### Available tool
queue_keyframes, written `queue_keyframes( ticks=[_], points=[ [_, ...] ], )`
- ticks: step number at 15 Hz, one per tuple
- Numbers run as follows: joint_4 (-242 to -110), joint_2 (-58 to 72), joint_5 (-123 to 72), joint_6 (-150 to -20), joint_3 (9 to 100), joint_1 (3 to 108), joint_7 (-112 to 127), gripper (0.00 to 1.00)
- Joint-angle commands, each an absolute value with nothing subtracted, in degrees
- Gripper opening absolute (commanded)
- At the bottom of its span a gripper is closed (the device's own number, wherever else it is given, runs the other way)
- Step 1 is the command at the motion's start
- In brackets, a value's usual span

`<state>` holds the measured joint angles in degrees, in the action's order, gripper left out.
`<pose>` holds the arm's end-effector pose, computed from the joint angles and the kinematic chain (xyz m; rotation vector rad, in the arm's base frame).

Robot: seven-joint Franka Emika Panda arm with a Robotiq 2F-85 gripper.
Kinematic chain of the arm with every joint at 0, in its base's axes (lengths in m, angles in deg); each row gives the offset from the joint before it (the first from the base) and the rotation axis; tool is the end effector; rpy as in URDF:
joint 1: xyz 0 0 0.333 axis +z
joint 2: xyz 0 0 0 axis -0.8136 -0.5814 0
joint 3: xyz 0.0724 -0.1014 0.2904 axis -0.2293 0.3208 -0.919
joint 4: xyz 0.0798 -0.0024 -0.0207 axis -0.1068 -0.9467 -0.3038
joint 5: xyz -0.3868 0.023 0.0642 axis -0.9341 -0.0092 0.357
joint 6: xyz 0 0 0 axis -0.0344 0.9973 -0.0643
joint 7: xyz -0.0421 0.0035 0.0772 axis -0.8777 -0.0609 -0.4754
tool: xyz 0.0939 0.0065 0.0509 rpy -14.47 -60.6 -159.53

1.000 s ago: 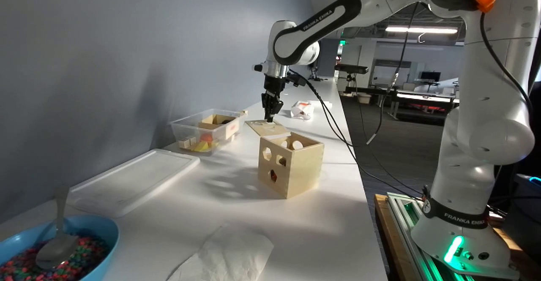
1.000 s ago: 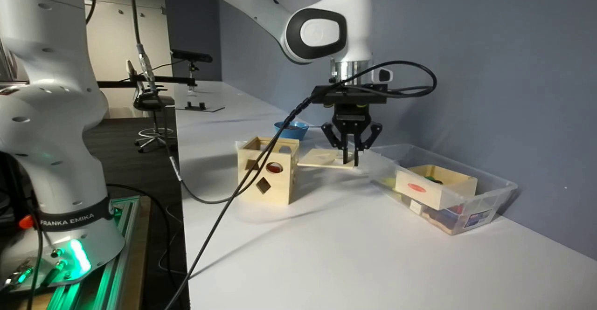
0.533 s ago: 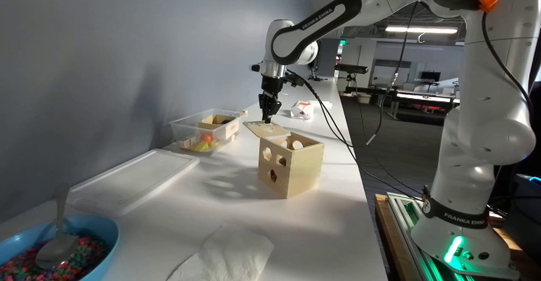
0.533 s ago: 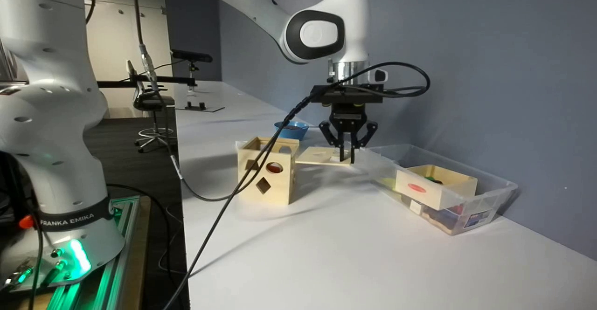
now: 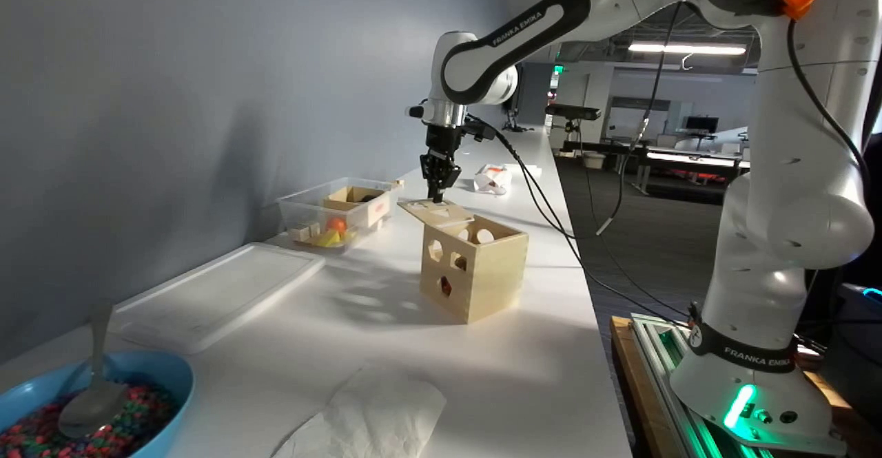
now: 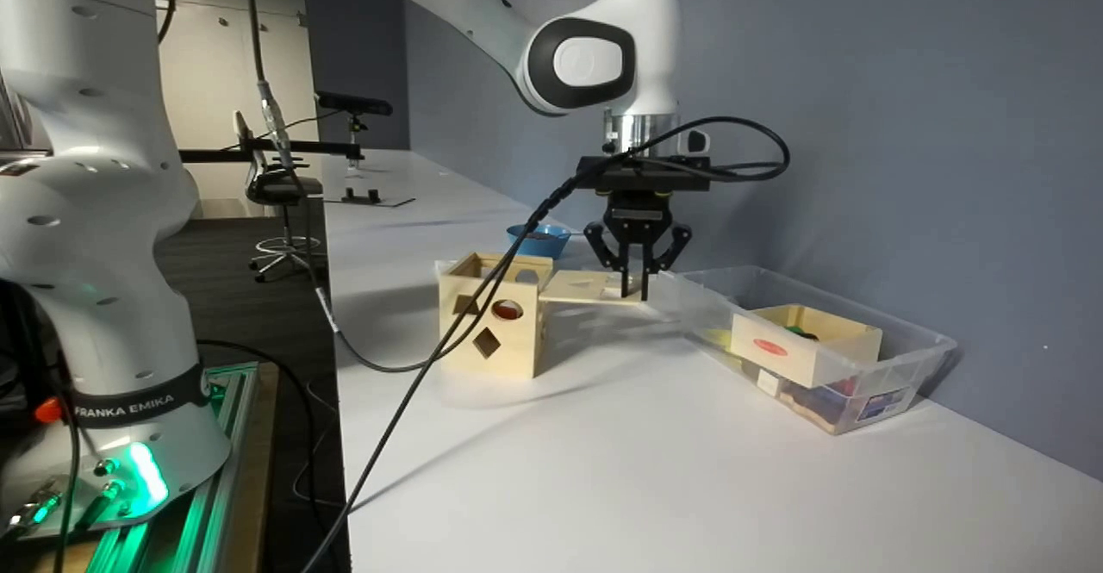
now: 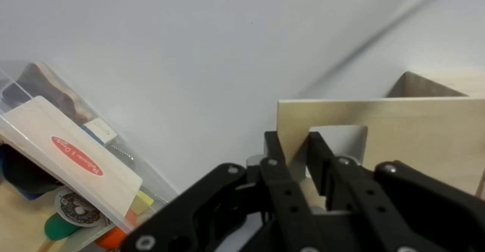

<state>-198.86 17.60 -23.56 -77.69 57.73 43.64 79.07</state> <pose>0.5541 -0.1805 0.4143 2.7773 1.2703 0.0945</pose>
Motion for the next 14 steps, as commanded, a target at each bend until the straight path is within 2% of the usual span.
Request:
queue_keyframes(
  ticks=[1,14],
  points=[
    [-198.3,18.3,-20.8,-77.5,57.6,43.3,84.6,0.06],
    [-196.0,16.7,-17.1,-72.3,57.8,43.2,88.8,0.06]
  ],
)
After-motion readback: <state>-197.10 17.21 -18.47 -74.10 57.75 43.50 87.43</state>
